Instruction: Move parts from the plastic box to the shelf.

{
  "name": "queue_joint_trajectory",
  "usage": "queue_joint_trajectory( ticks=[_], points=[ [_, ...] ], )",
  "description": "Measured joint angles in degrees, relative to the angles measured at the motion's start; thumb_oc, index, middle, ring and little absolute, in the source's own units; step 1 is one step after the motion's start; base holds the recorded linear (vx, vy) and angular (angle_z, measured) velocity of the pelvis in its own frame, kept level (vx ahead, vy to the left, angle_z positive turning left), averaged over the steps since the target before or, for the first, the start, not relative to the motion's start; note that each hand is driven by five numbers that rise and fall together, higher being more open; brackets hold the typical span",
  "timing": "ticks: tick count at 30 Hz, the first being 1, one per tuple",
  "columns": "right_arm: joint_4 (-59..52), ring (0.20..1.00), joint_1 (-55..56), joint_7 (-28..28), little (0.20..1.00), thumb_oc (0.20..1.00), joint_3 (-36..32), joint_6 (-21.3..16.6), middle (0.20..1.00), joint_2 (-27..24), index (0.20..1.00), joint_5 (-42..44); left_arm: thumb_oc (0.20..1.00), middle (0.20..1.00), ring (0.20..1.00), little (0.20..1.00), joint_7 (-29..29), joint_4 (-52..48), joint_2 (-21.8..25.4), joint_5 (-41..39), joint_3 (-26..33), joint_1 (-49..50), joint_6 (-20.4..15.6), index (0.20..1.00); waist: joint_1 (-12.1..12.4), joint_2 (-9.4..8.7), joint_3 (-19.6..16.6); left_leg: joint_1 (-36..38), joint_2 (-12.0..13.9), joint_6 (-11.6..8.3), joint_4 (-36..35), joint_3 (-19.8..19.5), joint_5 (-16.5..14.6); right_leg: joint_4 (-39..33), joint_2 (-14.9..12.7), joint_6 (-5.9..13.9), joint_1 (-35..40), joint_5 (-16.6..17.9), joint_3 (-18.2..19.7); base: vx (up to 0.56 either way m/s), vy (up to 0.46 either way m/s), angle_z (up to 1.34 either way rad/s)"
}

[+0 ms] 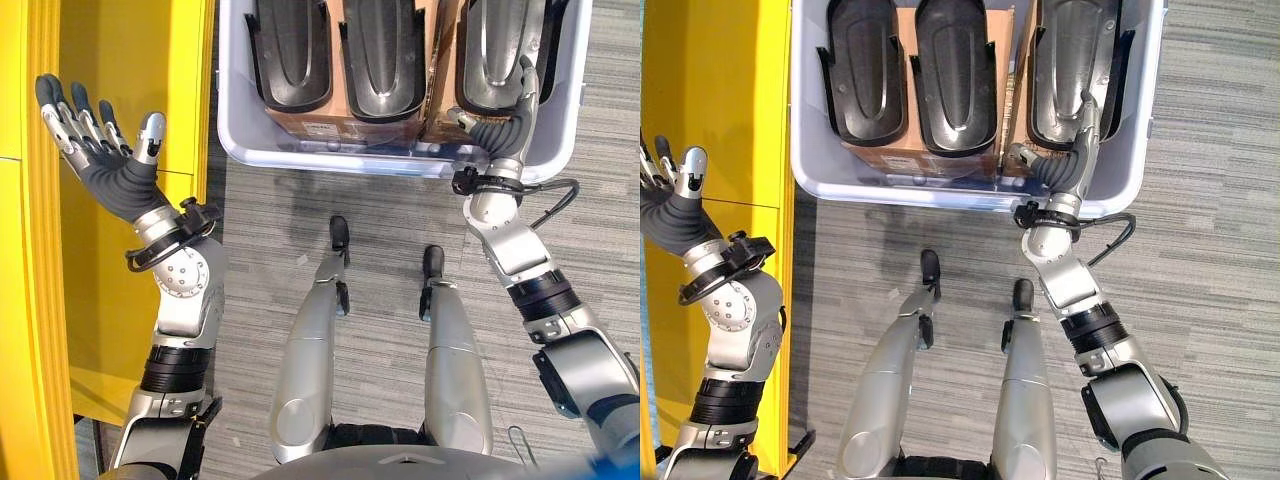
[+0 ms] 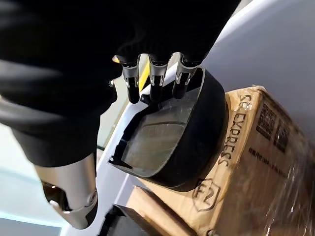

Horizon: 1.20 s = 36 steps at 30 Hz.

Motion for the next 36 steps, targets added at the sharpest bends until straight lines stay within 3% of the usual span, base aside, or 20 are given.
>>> queue_joint_trajectory(
  ticks=[6, 9, 13, 18, 22, 28, 33, 36],
  points=[
    [0.20, 1.000, -5.27, 1.33, 1.000, 1.000, 0.04, 3.46, 1.000, -1.83, 1.000, -2.03, 1.000, 1.000, 1.000, 1.000, -0.28, 0.00, 0.02, -0.11, -0.05, -0.65, 1.47, 1.000, 0.23, 0.04, -0.03, -1.96, -0.20, -0.52, 1.10, -0.52, -0.08, 1.70, -0.15, -0.21, -1.94, -0.61, -0.17, 0.01, -0.008, 0.05],
    [0.71, 1.000, -5.29, 2.27, 1.000, 1.000, 0.14, 5.09, 1.000, -1.83, 1.000, 2.17, 1.000, 1.000, 1.000, 1.000, -0.45, 0.00, 0.05, -0.10, -0.05, -0.90, 1.60, 1.000, 0.33, 0.04, -0.03, -2.35, -0.16, -0.48, 1.85, -0.83, -0.26, 1.88, -0.10, -0.27, -1.91, -0.66, -0.41, 0.03, -0.018, 0.02],
    [5.68, 1.000, -7.13, 8.83, 1.000, 1.000, 0.02, 9.09, 1.000, -2.11, 1.000, 11.46, 1.000, 1.000, 1.000, 1.000, -1.85, 0.02, 0.25, -0.14, -0.03, -1.61, 1.70, 1.000, 0.65, 0.04, -0.03, -3.42, -0.12, -0.47, 4.13, -1.83, -0.96, 3.14, -0.06, -0.53, -1.97, -1.23, -1.05, 0.04, -0.070, 0.08],
    [7.42, 1.000, -10.00, 14.96, 1.000, 1.000, 0.32, 10.16, 1.000, -3.73, 1.000, 21.21, 1.000, 1.000, 1.000, 1.000, -3.20, 0.02, 0.98, -0.67, -0.03, -2.66, 2.59, 1.000, 0.78, 0.00, -0.05, -3.87, 0.09, -0.89, 4.97, -2.88, -1.10, 3.83, 0.04, -1.12, -1.81, -1.60, -2.17, 0.02, -0.051, 0.06],
    [12.48, 1.000, -13.43, 17.24, 1.000, 1.000, 0.65, 8.68, 1.000, -4.15, 1.000, 28.47, 1.000, 1.000, 1.000, 1.000, -4.33, 0.06, 3.51, -2.83, -0.05, -3.13, 4.28, 1.000, 0.91, -0.04, -0.10, -4.10, 0.54, -0.92, 6.14, -2.99, -1.30, 4.58, 0.48, -1.28, -1.91, -1.63, -2.22, 0.01, -0.005, -0.02],
    [12.43, 1.000, -13.88, 22.62, 1.000, 1.000, 0.90, 5.93, 1.000, -5.50, 1.000, 29.39, 1.000, 1.000, 1.000, 1.000, -4.67, 0.46, 3.96, -2.91, -0.14, -3.97, 5.06, 1.000, 0.48, -0.03, -0.21, -5.88, 0.72, -0.80, 7.29, -3.26, -1.47, 5.75, 0.76, -1.53, -3.69, -1.61, -2.15, 0.00, 0.000, 0.00],
    [12.41, 1.000, -13.76, 22.39, 1.000, 1.000, 1.77, 3.95, 1.000, -5.22, 1.000, 29.25, 1.000, 1.000, 1.000, 1.000, -5.57, 0.47, 4.70, -3.83, -0.46, -3.88, 5.08, 1.000, 0.54, 0.03, -0.23, -5.87, 0.83, -1.12, 7.62, -3.32, -1.28, 5.95, 0.84, -1.59, -3.69, -1.63, -2.18, 0.00, 0.006, 0.00],
    [13.34, 1.000, -13.78, 20.49, 1.000, 1.000, 2.01, 2.16, 1.000, -5.31, 1.000, 29.26, 1.000, 1.000, 1.000, 1.000, -5.06, 3.45, 8.08, -5.24, -1.80, -9.04, 5.38, 1.000, 0.69, 0.06, -0.23, -5.87, 0.79, -0.75, 7.83, -3.21, -1.53, 6.04, 0.80, -1.60, -3.70, -1.62, -2.05, -0.01, 0.040, 0.00]
  ],
)
